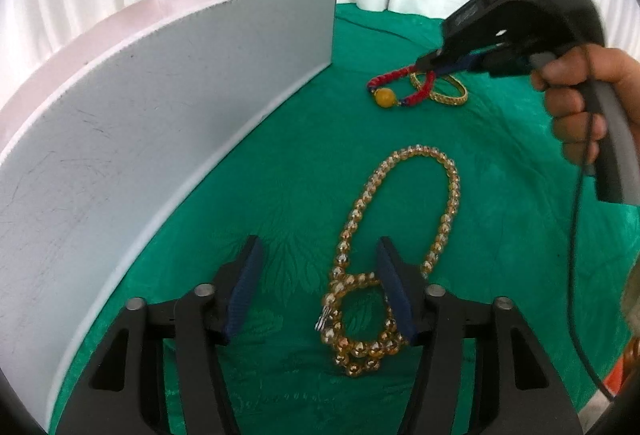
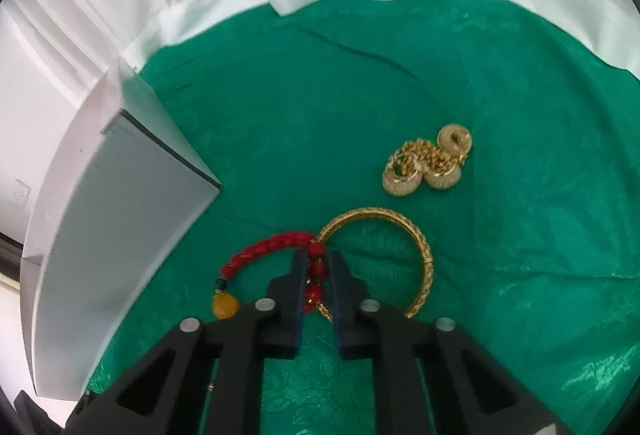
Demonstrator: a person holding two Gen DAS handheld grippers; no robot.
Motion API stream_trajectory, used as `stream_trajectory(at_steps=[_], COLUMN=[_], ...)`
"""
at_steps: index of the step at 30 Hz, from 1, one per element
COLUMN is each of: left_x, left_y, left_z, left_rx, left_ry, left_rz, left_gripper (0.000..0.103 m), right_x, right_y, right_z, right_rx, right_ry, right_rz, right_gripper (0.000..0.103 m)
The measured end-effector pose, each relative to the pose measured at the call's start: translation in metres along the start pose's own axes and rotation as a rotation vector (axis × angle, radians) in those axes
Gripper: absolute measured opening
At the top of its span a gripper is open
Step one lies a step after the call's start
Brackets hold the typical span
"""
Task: Organize jewelry
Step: 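Grasp the red bead bracelet with the right tool while the left tool holds the necklace, then carry the necklace and red bracelet into the white box and open both tools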
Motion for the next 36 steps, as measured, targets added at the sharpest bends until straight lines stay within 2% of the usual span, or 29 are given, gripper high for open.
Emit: stream_trajectory(at_steps=[1,2,4,7,12,17,22,28,36], left_x=[-0.001,-0.001,-0.003,-0.011,-0.053,-0.096,-0.141,-0.203,-0.294], left_y=[0.000,0.001,0.002,0.006,0.023,0.044,0.063,0.089,0.136], left_z=[0.000,0.001,-0.002,-0.005,-0.005,0.008,0.037,0.059,0.039], left_rx=[0.004,0.004,-0.024,-0.075,-0.203,-0.225,-0.186,-0.141,-0.110], left_ry=[-0.002,-0.015,-0.048,-0.112,-0.292,-0.386,-0.419,-0.467,-0.451], left_rz=[-0.006,-0.017,-0.031,-0.024,0.042,0.104,0.169,0.236,0.336], left_gripper=[0.025,0.009,0.006,0.005,0.005,0.005,0.005,0.005,0.005], right_x=[-0.008,-0.018,-0.043,-0.086,-0.152,-0.179,-0.197,-0.218,-0.250], right_y=[0.002,0.002,0.000,-0.004,-0.025,-0.042,-0.056,-0.057,-0.045], right_z=[0.000,-0.002,-0.007,-0.015,-0.008,-0.006,-0.010,-0.013,-0.038], right_rx=[0.004,0.008,0.001,-0.022,-0.058,-0.096,-0.131,-0.149,-0.187], right_ry=[0.015,0.037,0.075,0.105,0.124,0.136,0.146,0.159,0.206], right_rz=[0.014,0.033,0.082,0.163,0.271,0.315,0.332,0.368,0.424], right_gripper=[0.010,0.010,0.010,0.010,0.010,0.010,0.010,0.010,0.010])
Point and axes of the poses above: each gripper's, at about its wrist camera, not at the fingertips, and x roughly the way its jaws point, z to its right, y to its top, the point moved 7 cm from there along x, roughly the way its jaws point, and after that the axes turned 11 degrees about -y, right-handed, at the moved point
